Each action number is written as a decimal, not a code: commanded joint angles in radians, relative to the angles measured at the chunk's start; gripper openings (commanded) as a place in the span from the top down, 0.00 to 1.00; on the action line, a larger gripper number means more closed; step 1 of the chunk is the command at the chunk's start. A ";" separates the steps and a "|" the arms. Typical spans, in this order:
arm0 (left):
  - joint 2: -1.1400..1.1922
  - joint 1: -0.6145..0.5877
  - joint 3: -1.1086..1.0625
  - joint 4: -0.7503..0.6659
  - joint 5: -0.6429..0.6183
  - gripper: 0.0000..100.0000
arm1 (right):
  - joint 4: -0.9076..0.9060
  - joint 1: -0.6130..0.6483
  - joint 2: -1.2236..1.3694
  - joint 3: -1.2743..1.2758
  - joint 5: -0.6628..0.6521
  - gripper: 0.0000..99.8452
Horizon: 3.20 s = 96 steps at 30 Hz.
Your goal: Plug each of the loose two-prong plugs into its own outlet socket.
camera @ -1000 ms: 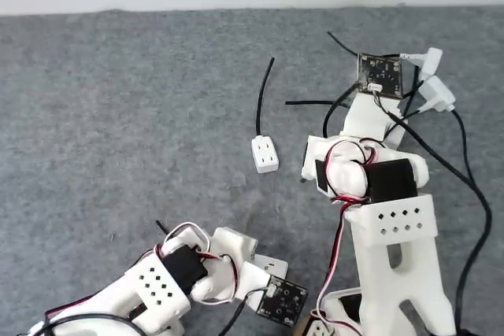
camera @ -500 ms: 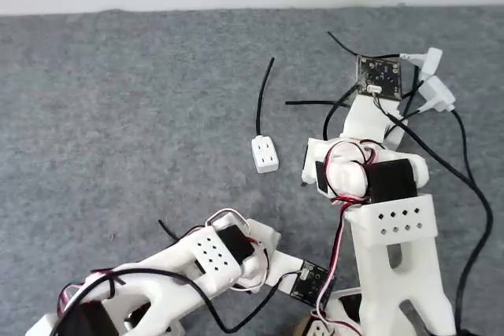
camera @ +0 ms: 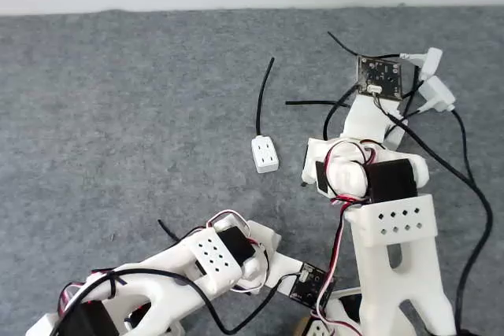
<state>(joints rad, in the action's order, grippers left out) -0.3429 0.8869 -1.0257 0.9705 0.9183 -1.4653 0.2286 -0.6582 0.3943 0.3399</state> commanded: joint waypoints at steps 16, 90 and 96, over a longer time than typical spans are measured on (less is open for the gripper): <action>0.178 0.006 0.087 0.087 0.012 0.99 | -0.005 -0.007 -0.030 -0.009 0.011 0.99; -0.451 -0.750 -0.045 -0.255 -0.712 0.79 | 0.246 0.311 0.298 -0.055 -0.054 0.99; -0.451 -0.931 -0.197 -0.546 -0.769 0.79 | 0.219 0.312 0.544 -0.241 -0.055 0.99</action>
<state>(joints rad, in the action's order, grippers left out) -0.7649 0.0353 -1.1822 0.5808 0.1880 -1.2367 0.5340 -0.1872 0.2685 0.2739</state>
